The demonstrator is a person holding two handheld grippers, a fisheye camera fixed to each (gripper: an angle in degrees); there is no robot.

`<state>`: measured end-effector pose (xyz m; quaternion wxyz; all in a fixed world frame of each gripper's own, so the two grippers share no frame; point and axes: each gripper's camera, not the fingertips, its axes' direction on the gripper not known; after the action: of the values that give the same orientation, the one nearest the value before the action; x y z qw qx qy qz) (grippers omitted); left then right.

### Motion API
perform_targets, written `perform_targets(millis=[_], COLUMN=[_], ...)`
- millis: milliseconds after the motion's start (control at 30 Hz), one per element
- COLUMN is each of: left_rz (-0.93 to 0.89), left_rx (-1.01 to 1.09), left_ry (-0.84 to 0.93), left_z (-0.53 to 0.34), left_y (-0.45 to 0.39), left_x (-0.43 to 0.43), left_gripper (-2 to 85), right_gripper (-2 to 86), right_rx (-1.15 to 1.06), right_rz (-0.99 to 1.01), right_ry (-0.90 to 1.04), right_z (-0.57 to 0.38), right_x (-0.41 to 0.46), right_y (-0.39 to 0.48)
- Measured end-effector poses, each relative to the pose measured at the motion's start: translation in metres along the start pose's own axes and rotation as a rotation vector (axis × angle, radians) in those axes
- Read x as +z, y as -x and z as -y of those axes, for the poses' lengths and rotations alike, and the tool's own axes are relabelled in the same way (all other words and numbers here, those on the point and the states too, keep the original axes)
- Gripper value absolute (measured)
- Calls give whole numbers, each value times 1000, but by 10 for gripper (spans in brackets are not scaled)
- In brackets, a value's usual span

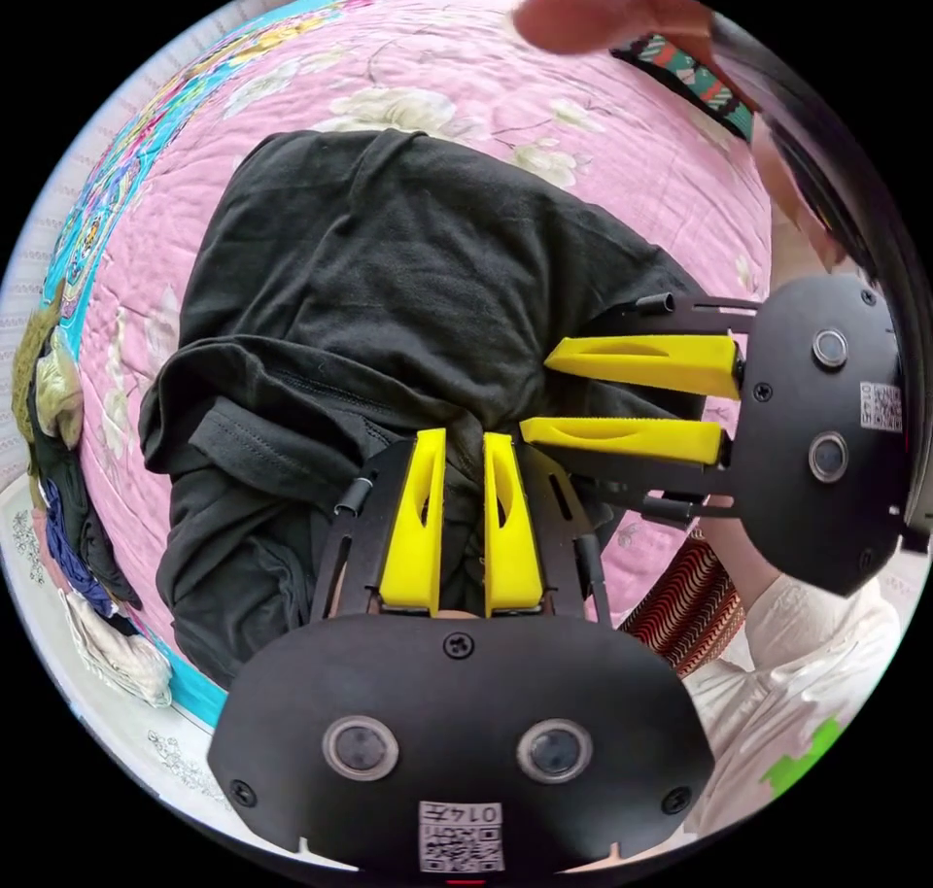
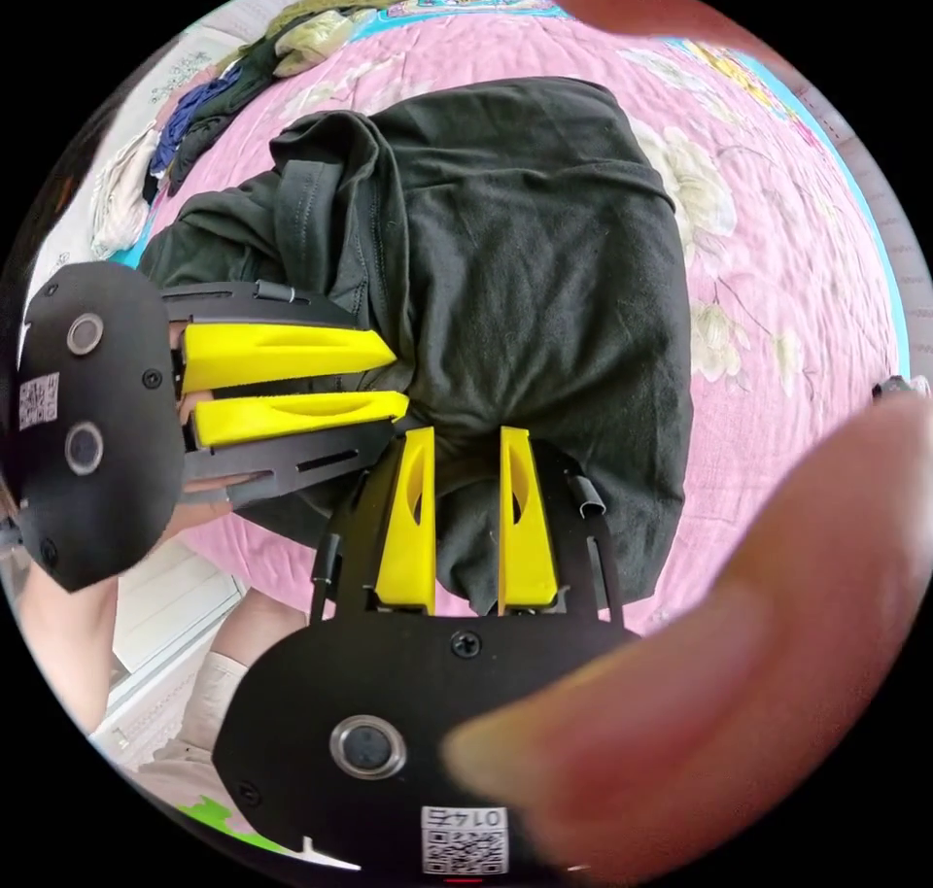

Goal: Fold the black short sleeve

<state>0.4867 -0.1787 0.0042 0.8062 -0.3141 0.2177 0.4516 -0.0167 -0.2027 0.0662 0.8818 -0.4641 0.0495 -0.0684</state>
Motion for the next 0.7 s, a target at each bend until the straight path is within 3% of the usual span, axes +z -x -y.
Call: perform_targets(millis=[67,333,433,700], left_rz=[17,-40,-41,30], left_rx=[4,-120,-143,-252], left_ry=[6,-56,-45,-128], left_z=[0,-17,-24,-50], left_y=[-2,14,21,37], left_x=[-1,-17,-24,-51], left_gripper=[66,75,85,109], right_gripper=[102,76,46,-7], right_rx=[-29,209,246,107], right_rz=[-10,60,67,-90], right_ry=[-59,-194,-390,-728], right_z=[-14,-54,-64,-57], right_x=[3,1,-20,-12], right_y=[1,-9,-12,6])
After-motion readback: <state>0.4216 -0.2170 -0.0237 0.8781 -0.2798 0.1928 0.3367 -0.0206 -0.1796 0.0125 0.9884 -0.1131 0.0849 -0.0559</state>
